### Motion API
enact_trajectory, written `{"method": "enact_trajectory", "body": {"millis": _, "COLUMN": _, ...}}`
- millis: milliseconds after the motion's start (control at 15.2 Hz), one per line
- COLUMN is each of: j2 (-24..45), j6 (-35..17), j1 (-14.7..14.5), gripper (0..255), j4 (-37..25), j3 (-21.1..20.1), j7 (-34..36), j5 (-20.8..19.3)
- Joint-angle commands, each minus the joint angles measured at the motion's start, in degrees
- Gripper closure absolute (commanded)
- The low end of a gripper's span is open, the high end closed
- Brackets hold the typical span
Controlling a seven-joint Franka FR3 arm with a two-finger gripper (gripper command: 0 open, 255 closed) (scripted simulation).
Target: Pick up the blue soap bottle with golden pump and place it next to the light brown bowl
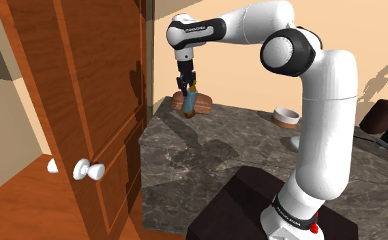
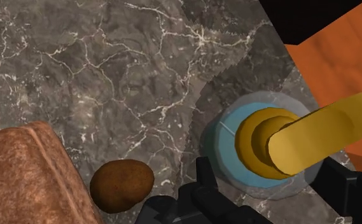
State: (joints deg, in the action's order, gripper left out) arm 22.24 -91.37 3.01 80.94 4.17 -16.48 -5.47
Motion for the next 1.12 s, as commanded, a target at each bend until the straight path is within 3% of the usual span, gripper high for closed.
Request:
{"method": "enact_trajectory", "body": {"millis": 0, "j2": 0.0, "j6": 1.4, "j1": 0.0, "gripper": 255, "j4": -1.3, "j3": 0.0, "j7": -0.2, "j5": 0.0}}
{"method": "enact_trajectory", "body": {"millis": 1056, "j2": 2.6, "j6": 15.1, "j1": 0.1, "gripper": 255, "j4": -17.8, "j3": 0.2, "j7": -1.7, "j5": 0.1}}
